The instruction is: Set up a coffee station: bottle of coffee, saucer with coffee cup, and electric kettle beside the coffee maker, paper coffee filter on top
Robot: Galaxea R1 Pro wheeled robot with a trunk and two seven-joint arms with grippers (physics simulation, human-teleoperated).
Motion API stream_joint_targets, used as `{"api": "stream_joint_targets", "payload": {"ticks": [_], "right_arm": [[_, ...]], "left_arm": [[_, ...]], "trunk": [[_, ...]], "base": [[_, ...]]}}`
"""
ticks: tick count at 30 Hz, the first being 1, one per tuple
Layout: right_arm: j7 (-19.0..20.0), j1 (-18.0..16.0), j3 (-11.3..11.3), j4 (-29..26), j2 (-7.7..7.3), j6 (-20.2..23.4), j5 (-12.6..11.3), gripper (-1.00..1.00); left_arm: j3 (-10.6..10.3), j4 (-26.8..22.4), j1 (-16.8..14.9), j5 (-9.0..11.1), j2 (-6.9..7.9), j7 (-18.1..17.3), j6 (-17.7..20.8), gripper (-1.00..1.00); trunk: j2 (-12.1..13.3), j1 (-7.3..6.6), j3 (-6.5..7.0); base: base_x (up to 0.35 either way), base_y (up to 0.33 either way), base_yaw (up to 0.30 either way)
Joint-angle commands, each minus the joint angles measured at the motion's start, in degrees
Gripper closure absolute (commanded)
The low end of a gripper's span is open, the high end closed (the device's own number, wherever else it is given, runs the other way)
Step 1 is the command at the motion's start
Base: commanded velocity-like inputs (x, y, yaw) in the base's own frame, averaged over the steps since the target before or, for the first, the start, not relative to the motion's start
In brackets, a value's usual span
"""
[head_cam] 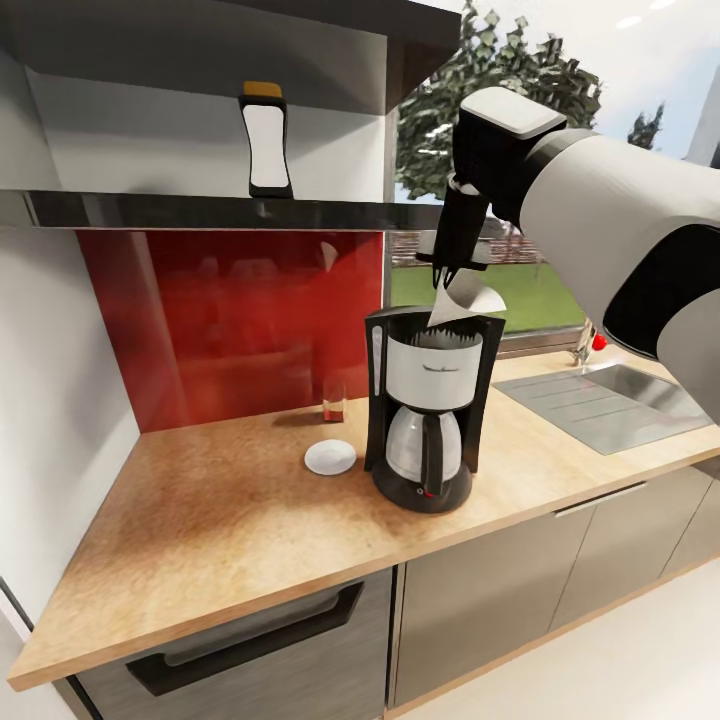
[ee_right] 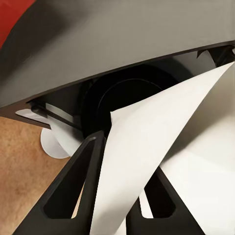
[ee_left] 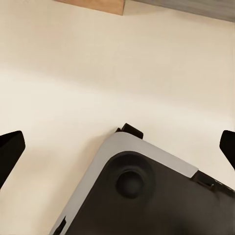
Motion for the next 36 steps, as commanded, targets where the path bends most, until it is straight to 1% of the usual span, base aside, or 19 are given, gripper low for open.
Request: {"api": "stream_joint_targets", "payload": {"ticks": [1, 3, 11, 14, 20, 24, 36], "right_arm": [[-0.4, 0.0, -0.5, 0.0, 0.00, 0.1, 0.3, 1.00], [-0.4, 0.0, -0.5, 0.0, 0.00, 0.1, 0.3, 1.00], [-0.4, 0.0, -0.5, 0.0, 0.00, 0.1, 0.3, 1.00], [-0.4, 0.0, -0.5, 0.0, 0.00, 0.1, 0.3, 1.00], [-0.4, 0.0, -0.5, 0.0, 0.00, 0.1, 0.3, 1.00], [-0.4, 0.0, -0.5, 0.0, 0.00, 0.1, 0.3, 1.00], [-0.4, 0.0, -0.5, 0.0, 0.00, 0.1, 0.3, 1.00]], "left_arm": [[-0.3, -0.1, 0.0, 0.6, 0.01, 0.0, -0.1, -1.00], [-0.2, -0.1, 0.0, 0.6, 0.01, 0.0, -0.1, -1.00], [-0.3, -0.1, 0.0, 0.6, 0.01, 0.1, 0.0, -1.00], [-0.3, -0.1, 0.0, 0.6, 0.01, 0.1, 0.0, -1.00], [-0.3, -0.1, 0.0, 0.6, 0.01, 0.1, 0.0, -1.00], [-0.3, -0.1, 0.0, 0.6, 0.01, 0.1, 0.0, -1.00], [-0.3, -0.1, 0.0, 0.6, 0.01, 0.2, 0.0, -1.00]], "trunk": [[0.0, 0.00, -0.06], [-0.8, 0.44, -0.42], [-0.8, 0.44, -0.42], [-2.0, 1.10, -0.96], [-2.0, 1.10, -0.96], [-3.6, 1.98, -1.67], [-3.6, 1.98, -1.67]], "base": [[0.000, 0.000, 0.000], [0.000, 0.000, 0.000], [0.000, 0.000, 0.000], [0.000, 0.000, 0.000], [0.000, 0.000, 0.000], [0.000, 0.000, 0.000], [0.000, 0.000, 0.000]]}}
